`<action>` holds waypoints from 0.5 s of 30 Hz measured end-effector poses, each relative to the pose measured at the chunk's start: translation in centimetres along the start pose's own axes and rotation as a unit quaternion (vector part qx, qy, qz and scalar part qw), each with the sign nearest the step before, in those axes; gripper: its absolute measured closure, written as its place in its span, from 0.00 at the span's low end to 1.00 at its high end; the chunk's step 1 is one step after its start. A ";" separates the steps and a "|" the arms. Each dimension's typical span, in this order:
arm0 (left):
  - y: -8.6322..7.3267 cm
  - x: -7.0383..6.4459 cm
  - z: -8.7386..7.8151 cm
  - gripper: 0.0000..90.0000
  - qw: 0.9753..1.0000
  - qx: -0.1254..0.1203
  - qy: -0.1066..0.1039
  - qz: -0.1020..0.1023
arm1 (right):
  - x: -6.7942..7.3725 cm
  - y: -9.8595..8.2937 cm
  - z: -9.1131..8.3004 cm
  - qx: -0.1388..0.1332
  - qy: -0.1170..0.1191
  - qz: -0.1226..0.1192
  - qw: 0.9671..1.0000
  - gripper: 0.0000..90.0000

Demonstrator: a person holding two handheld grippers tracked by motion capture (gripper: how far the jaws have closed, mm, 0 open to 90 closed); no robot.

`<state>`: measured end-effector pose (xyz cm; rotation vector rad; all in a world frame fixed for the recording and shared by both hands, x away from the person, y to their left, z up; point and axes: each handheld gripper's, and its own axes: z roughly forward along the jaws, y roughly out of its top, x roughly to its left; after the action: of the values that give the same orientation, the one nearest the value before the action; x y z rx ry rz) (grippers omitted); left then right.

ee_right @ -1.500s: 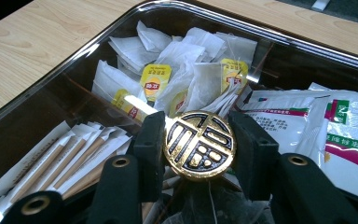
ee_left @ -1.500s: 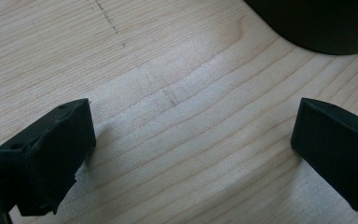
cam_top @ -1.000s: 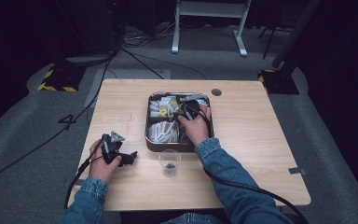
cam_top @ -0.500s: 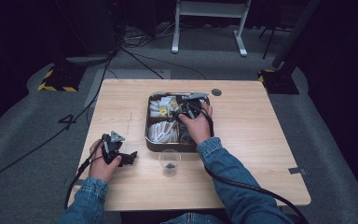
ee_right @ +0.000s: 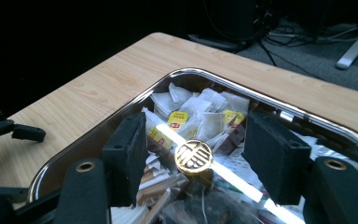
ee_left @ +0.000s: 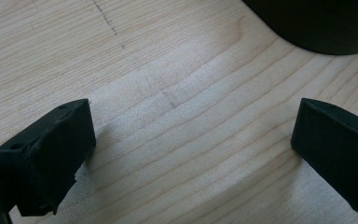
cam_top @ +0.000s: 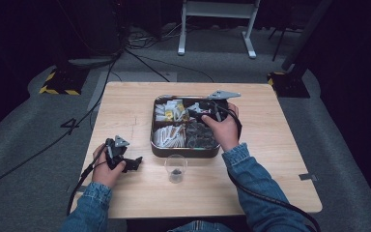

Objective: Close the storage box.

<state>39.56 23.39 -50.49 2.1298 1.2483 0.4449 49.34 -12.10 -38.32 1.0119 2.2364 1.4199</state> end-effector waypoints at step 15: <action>0.0 0.2 0.0 0.01 1.000 -0.002 -0.001 -0.003 | -2.2 -2.1 -4.9 -0.005 0.016 0.006 1.000 0.43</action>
<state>39.65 23.56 -50.50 2.1216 1.2517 0.4407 47.17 -17.47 -38.15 1.0083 2.2458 1.4608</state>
